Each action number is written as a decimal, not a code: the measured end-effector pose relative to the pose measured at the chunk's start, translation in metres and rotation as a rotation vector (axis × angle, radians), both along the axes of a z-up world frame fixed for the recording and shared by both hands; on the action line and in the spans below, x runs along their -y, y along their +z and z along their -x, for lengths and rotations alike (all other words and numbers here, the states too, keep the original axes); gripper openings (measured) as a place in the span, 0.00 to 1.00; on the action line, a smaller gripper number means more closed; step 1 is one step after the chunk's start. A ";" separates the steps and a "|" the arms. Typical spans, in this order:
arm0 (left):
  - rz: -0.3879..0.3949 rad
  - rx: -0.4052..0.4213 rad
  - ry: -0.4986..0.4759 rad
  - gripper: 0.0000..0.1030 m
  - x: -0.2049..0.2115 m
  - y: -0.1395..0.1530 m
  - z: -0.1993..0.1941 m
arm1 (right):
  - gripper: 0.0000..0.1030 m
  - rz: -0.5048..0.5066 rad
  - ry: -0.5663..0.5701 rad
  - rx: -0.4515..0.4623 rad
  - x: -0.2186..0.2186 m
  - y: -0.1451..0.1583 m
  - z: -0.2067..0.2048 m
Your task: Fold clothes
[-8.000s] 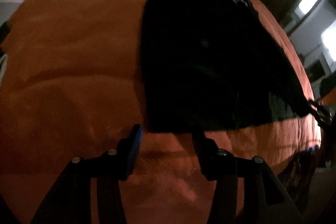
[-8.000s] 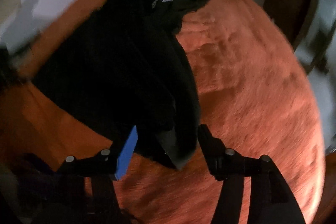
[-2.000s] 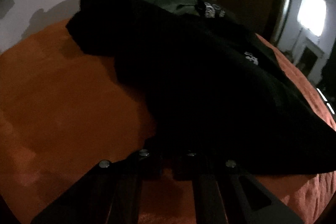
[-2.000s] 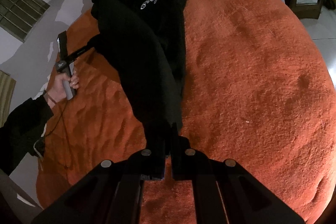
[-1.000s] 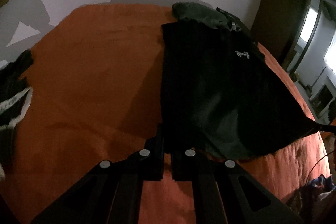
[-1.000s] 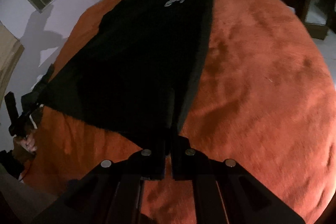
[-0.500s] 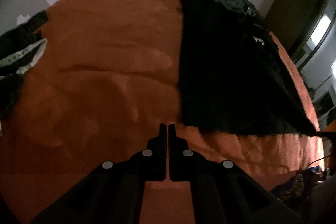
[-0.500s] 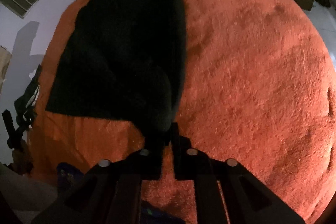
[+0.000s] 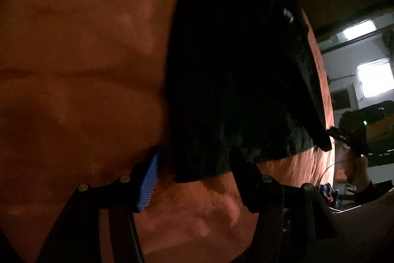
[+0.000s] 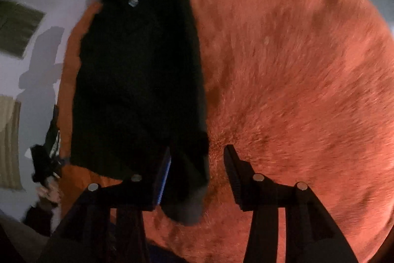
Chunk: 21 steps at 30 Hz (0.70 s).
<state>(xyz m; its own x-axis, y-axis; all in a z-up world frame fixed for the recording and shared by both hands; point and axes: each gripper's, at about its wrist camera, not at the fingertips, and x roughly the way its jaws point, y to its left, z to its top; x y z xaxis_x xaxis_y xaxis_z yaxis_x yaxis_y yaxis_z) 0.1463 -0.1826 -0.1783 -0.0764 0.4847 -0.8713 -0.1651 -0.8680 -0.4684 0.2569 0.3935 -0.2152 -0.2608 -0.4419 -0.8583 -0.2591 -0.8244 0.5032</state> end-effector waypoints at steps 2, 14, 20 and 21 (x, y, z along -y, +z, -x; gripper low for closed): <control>0.044 -0.019 0.011 0.50 -0.005 -0.003 -0.001 | 0.42 0.024 -0.014 0.030 0.004 -0.009 0.000; 0.107 -0.077 0.126 0.05 0.031 0.028 -0.022 | 0.01 -0.108 -0.015 -0.063 0.007 0.031 -0.017; 0.060 -0.019 0.120 0.06 0.026 0.008 -0.021 | 0.05 -0.026 -0.007 0.015 0.005 0.004 -0.021; 0.061 -0.014 0.110 0.09 0.025 0.007 -0.020 | 0.09 0.004 -0.010 0.017 0.004 0.005 -0.020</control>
<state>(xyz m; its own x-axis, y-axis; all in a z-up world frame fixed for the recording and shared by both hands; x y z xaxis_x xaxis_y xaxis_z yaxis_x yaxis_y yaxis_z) 0.1668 -0.2081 -0.1718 -0.1387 0.4189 -0.8974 -0.0734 -0.9080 -0.4125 0.2774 0.3892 -0.2100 -0.2507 -0.4424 -0.8610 -0.2762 -0.8198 0.5017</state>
